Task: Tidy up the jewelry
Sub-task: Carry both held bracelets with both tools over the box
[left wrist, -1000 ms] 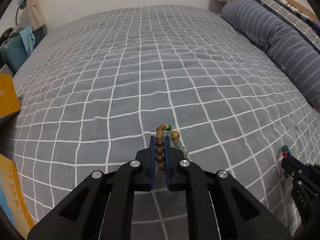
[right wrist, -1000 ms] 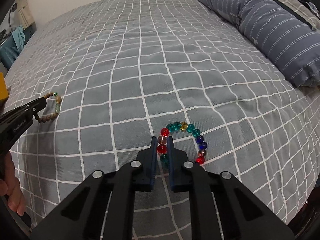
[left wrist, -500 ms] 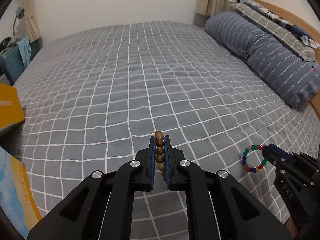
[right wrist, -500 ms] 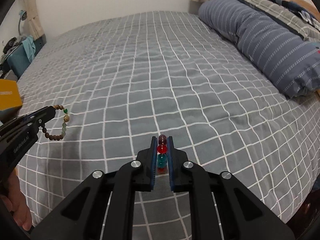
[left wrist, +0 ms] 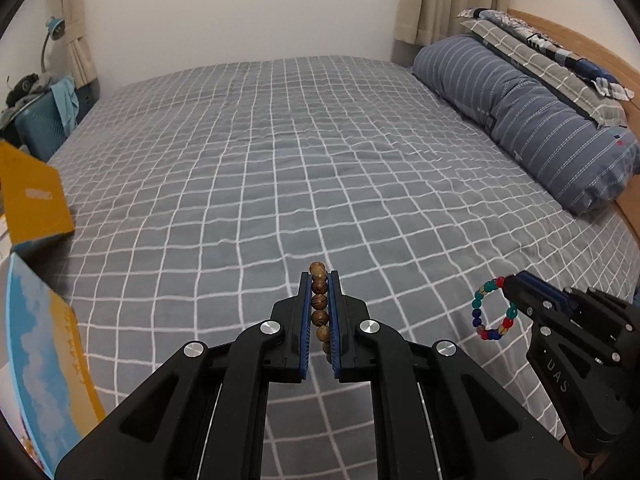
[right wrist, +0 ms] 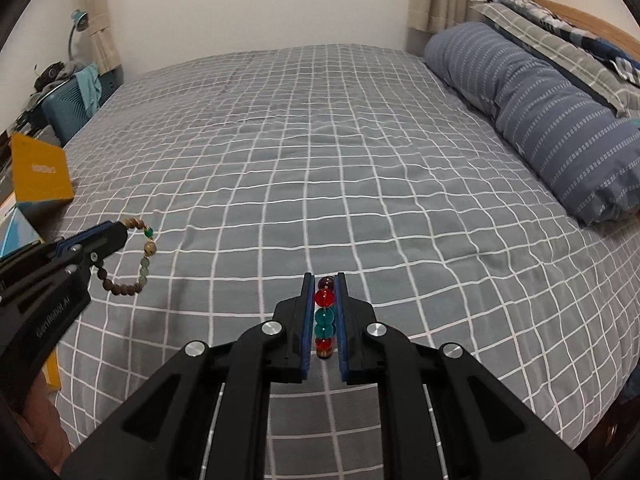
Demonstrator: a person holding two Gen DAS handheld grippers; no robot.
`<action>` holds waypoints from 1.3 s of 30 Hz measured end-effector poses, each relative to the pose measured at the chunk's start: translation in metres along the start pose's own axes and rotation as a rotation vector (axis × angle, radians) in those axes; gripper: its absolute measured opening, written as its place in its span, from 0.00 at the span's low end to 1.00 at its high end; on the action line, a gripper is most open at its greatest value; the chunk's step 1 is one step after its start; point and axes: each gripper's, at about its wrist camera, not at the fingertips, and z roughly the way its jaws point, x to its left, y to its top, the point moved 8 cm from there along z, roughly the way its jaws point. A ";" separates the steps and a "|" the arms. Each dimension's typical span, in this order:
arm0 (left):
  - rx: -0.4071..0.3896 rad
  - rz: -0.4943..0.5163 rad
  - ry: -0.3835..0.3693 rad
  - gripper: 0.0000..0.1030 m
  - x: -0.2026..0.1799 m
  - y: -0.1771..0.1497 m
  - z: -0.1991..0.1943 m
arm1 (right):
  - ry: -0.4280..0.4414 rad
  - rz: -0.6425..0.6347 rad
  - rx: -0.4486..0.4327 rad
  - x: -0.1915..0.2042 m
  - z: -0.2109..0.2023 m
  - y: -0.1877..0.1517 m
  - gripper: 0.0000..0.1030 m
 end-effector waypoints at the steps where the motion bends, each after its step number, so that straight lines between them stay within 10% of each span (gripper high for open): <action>1: 0.003 -0.005 0.005 0.07 0.003 -0.002 -0.002 | 0.005 -0.011 -0.002 0.006 -0.001 -0.001 0.09; 22: -0.029 -0.130 0.186 0.07 0.088 -0.046 -0.062 | 0.122 -0.150 -0.028 0.097 -0.030 -0.022 0.09; 39: -0.138 -0.320 0.279 0.07 0.195 -0.069 -0.188 | 0.270 -0.253 -0.103 0.209 -0.103 0.007 0.09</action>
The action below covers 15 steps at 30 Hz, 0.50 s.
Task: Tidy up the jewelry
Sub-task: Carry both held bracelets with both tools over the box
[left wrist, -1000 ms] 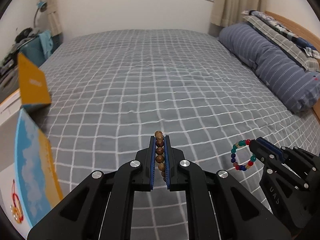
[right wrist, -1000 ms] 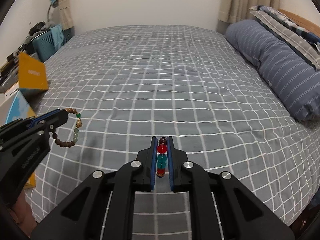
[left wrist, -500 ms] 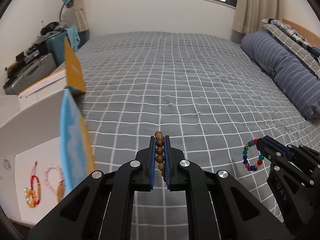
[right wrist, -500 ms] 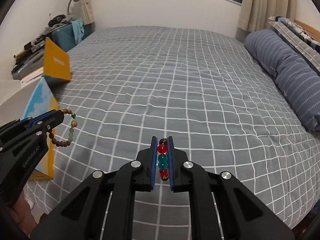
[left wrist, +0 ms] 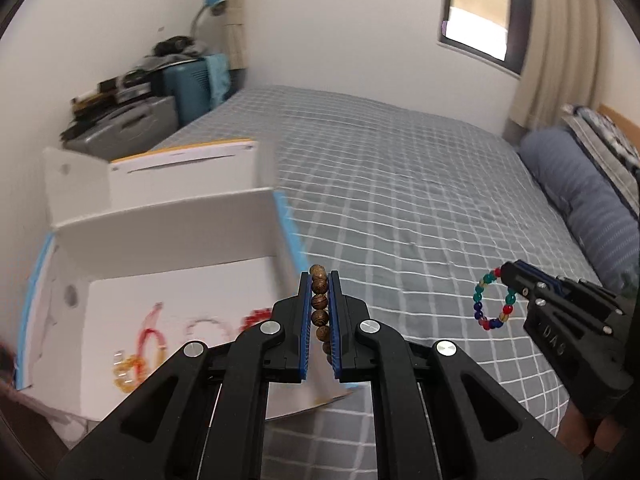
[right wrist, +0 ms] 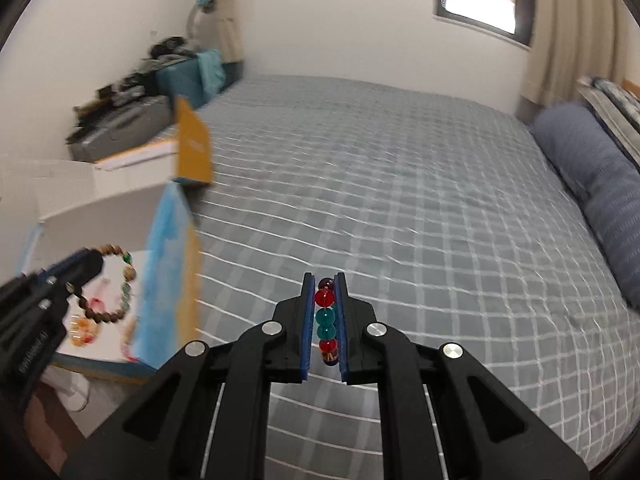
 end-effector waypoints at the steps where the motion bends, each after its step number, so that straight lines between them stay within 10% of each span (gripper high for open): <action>1: -0.004 -0.014 0.019 0.07 0.013 0.002 -0.005 | 0.012 -0.010 -0.003 0.009 -0.002 0.004 0.09; 15: 0.009 -0.123 0.194 0.07 0.148 0.001 -0.035 | 0.168 -0.140 -0.009 0.158 -0.005 0.038 0.09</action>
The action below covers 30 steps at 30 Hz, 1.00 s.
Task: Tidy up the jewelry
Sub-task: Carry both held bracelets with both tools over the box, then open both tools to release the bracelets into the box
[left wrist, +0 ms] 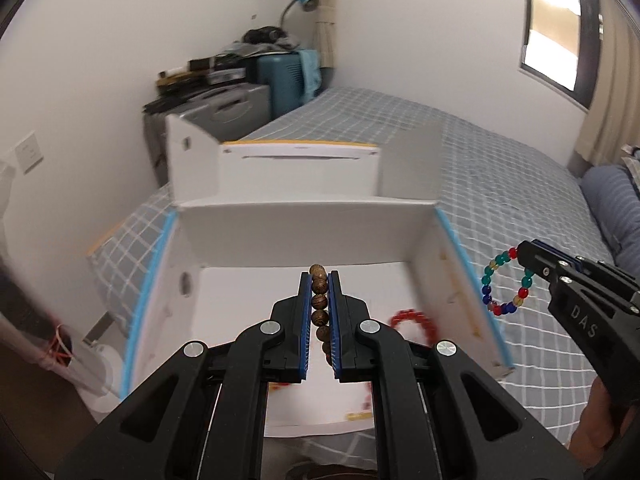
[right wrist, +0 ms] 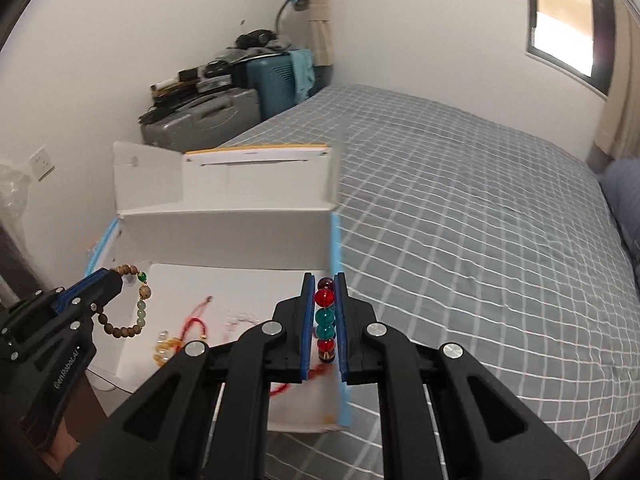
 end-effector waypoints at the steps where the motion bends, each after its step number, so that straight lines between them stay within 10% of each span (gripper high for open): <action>1: 0.006 -0.010 0.008 0.07 0.008 -0.001 0.003 | 0.008 -0.007 0.004 0.009 0.004 0.000 0.09; 30: 0.189 -0.059 0.070 0.07 0.060 -0.057 0.079 | -0.005 -0.025 0.206 0.050 0.096 -0.062 0.09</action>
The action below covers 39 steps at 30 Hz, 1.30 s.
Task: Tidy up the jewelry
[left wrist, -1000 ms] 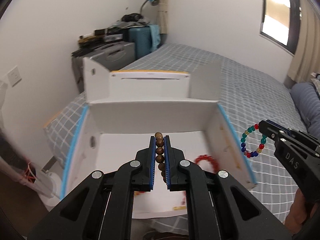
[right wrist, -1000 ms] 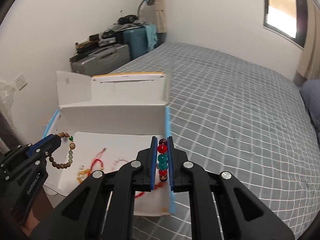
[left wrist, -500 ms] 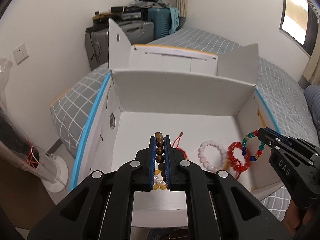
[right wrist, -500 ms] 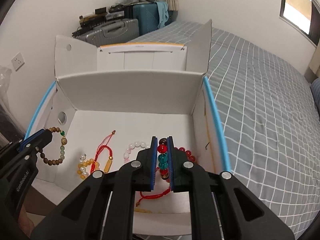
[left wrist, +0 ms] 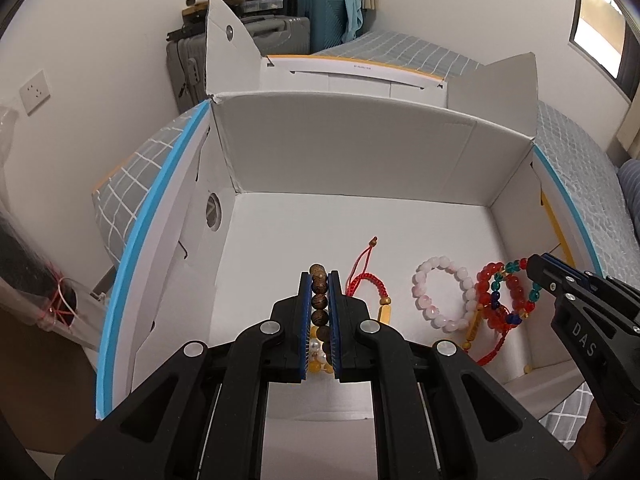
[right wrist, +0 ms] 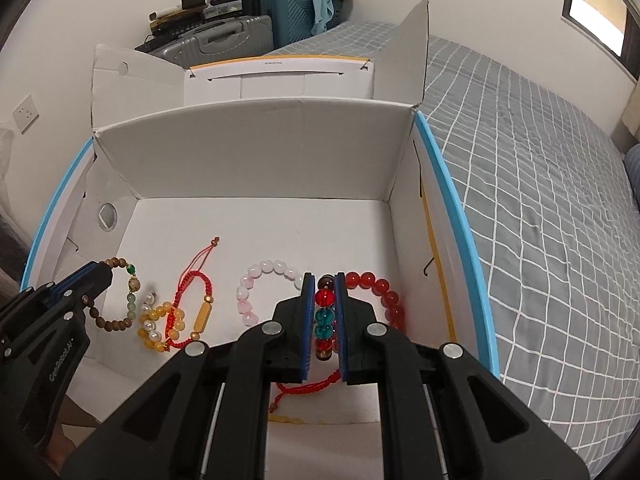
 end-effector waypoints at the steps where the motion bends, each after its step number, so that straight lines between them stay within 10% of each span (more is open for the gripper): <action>1: 0.000 0.001 0.000 0.07 0.000 0.000 0.001 | 0.000 0.001 0.003 -0.001 0.001 0.000 0.09; 8: -0.016 -0.008 -0.001 0.11 0.002 0.000 -0.009 | -0.024 -0.012 -0.004 0.000 -0.003 -0.002 0.12; 12: -0.056 -0.039 -0.021 0.48 0.007 0.000 -0.026 | -0.045 -0.022 -0.044 -0.002 -0.016 -0.001 0.44; 20: -0.181 -0.056 -0.033 0.91 0.016 -0.020 -0.069 | -0.051 -0.019 -0.172 -0.007 -0.060 -0.015 0.82; 39: -0.282 -0.028 0.030 0.95 0.011 -0.068 -0.101 | -0.013 -0.022 -0.214 -0.015 -0.083 -0.072 0.93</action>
